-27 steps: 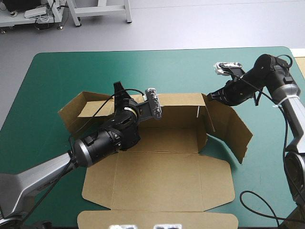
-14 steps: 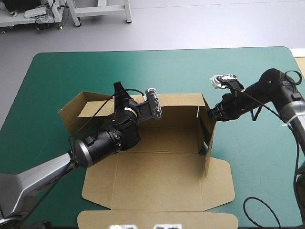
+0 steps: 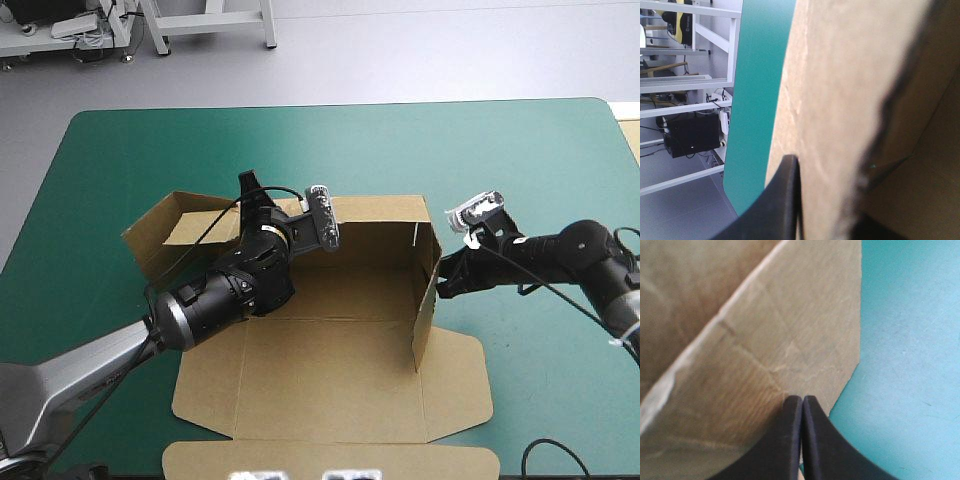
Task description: Fold the box
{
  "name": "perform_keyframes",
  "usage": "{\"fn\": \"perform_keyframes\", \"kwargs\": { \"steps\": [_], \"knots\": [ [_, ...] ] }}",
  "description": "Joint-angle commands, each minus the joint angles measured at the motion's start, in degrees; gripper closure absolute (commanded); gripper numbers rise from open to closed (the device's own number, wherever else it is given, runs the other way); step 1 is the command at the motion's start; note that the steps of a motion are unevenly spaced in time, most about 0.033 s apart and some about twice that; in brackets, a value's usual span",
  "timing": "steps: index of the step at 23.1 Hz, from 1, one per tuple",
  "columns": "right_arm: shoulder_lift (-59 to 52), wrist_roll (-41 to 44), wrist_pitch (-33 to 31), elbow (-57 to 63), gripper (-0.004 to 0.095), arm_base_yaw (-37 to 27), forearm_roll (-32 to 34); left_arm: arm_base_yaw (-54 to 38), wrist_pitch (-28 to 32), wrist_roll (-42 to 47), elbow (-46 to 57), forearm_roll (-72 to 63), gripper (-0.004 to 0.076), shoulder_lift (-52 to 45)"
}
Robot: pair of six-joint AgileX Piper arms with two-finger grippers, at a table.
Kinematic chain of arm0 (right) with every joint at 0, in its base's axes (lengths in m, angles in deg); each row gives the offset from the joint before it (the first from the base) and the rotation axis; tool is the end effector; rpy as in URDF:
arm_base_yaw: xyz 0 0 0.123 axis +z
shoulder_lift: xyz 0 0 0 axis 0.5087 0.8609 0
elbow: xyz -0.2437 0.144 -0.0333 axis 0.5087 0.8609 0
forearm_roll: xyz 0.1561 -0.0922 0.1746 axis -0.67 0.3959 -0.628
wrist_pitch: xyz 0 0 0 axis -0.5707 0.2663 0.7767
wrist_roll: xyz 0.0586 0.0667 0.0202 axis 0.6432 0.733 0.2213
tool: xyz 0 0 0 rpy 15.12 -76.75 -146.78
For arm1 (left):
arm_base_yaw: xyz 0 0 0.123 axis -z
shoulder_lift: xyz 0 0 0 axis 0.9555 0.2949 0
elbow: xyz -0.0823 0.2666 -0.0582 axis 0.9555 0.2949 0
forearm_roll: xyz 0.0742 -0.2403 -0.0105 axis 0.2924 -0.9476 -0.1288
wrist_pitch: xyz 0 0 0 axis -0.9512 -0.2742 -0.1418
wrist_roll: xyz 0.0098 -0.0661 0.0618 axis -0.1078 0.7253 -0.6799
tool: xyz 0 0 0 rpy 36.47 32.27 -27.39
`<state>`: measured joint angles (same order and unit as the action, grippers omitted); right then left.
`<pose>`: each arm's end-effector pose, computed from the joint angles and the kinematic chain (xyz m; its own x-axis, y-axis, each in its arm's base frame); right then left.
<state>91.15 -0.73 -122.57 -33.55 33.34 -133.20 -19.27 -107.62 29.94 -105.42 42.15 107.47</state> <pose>0.2559 0.0623 0.2834 -0.6464 -0.3462 -0.6799 -0.6293 0.7458 0.2185 0.2374 -0.2229 0.3310 -0.1616 0.9706 -0.1785 0.5949 0.2401 0.7671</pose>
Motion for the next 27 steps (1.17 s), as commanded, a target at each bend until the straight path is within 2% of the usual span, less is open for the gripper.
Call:
{"fn": "perform_keyframes", "kwargs": {
  "steps": [1, 3, 11, 14, 19, 21, 27],
  "knots": [
    [-5.18, -7.86, 5.91, 3.90, 0.0925, -0.51, -6.60, 1.18, -1.11, 0.12, -0.66, -3.28, 0.0733, -1.19],
    [-6.44, -10.89, 7.76, 6.05, 0.0925, -0.51, -8.08, 2.56, -1.48, -1.49, -0.66, -4.36, 0.0733, -1.19],
    [-6.79, -13.89, 5.92, 6.50, 0.0909, -0.51, -8.83, 5.79, -3.52, -3.18, 0.93, -6.07, 0.0733, -0.82],
    [-7.77, -15.07, 2.78, 6.50, 0.0727, -0.51, -8.70, 5.79, -1.50, -3.11, 6.02, -5.65, 0.0733, -0.82],
    [-8.71, -17.49, -5.84, 6.50, 0.0306, -0.51, -10.61, 5.79, -0.71, -1.77, 7.20, -6.04, 0.0733, -0.82],
    [-8.71, -17.49, -6.71, 6.50, 0.0263, -0.51, -11.24, 5.79, -0.71, -1.90, 7.20, -6.46, 0.0733, -0.82],
    [-8.71, -19.52, -9.61, 6.50, 0.0259, -0.51, -14.37, 5.79, -0.41, -2.51, 7.23, -8.33, 0.0733, -0.82]
  ]
}}
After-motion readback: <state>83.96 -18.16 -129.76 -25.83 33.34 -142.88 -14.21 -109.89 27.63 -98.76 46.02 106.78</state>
